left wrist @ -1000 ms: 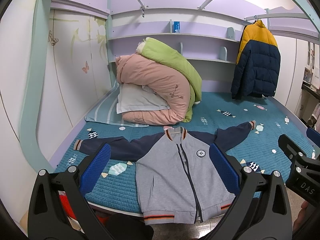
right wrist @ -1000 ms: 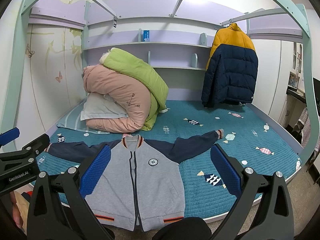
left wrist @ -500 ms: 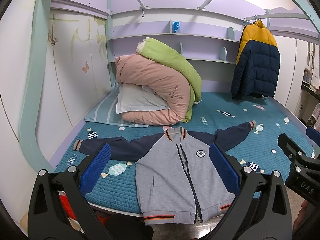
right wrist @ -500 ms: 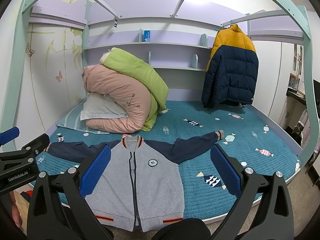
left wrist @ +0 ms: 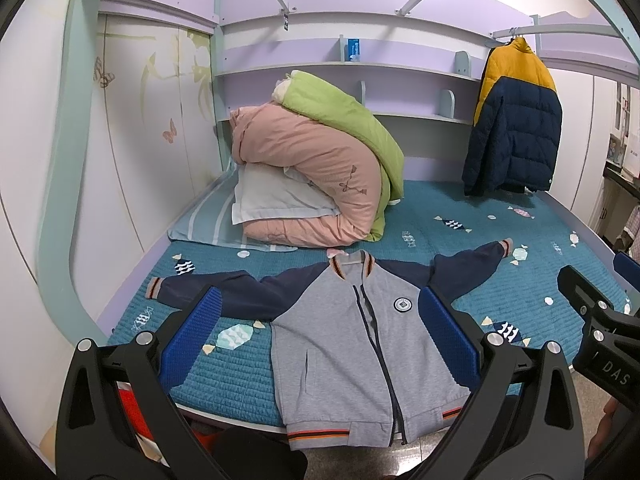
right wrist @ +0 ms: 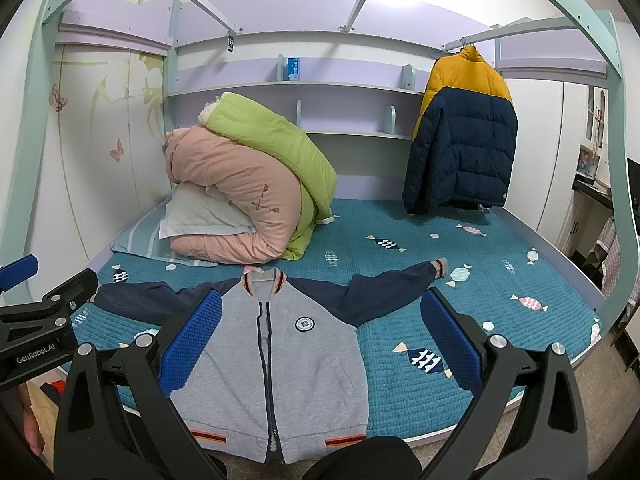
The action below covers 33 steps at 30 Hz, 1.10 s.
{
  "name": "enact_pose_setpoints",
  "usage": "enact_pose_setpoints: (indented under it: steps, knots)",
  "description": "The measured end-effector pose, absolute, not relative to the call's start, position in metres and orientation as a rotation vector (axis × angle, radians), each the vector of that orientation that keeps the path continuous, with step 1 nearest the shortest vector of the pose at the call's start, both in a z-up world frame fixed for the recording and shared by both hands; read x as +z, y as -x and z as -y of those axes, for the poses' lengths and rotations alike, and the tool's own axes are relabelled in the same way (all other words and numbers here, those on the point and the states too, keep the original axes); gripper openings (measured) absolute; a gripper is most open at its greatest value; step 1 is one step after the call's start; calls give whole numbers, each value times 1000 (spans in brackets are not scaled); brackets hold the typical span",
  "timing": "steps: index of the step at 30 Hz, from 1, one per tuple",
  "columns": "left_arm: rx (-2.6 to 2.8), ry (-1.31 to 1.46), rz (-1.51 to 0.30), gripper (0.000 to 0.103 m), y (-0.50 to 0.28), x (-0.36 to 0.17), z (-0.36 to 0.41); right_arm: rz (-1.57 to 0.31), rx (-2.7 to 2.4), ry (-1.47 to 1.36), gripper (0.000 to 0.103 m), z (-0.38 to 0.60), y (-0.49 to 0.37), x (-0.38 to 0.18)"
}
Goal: Fold large clothes
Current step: 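Grasp the navy sleeve cuff with the left gripper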
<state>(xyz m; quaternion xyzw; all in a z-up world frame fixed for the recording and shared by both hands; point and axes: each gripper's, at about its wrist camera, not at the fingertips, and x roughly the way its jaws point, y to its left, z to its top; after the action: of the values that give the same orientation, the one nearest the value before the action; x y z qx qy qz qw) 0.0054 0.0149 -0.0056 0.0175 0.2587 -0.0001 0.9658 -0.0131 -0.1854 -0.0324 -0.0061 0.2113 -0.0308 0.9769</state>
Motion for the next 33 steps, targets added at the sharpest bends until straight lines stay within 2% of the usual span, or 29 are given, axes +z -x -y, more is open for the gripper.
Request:
enact_pose_setpoints:
  steps: [9, 21, 27, 33]
  knots:
    - [5, -21, -575, 98, -32, -23, -22, -468, -49, 13, 96, 180, -15, -48]
    - [40, 32, -667, 98, -106, -69, -62, -558, 3, 24, 96, 145, -91, -88]
    - [74, 63, -746, 98, -158, -120, -107, -620, 57, 37, 96, 110, -146, -123]
    - [104, 214, -875, 98, -214, -198, -196, -691, 121, 57, 96, 68, -205, -176]
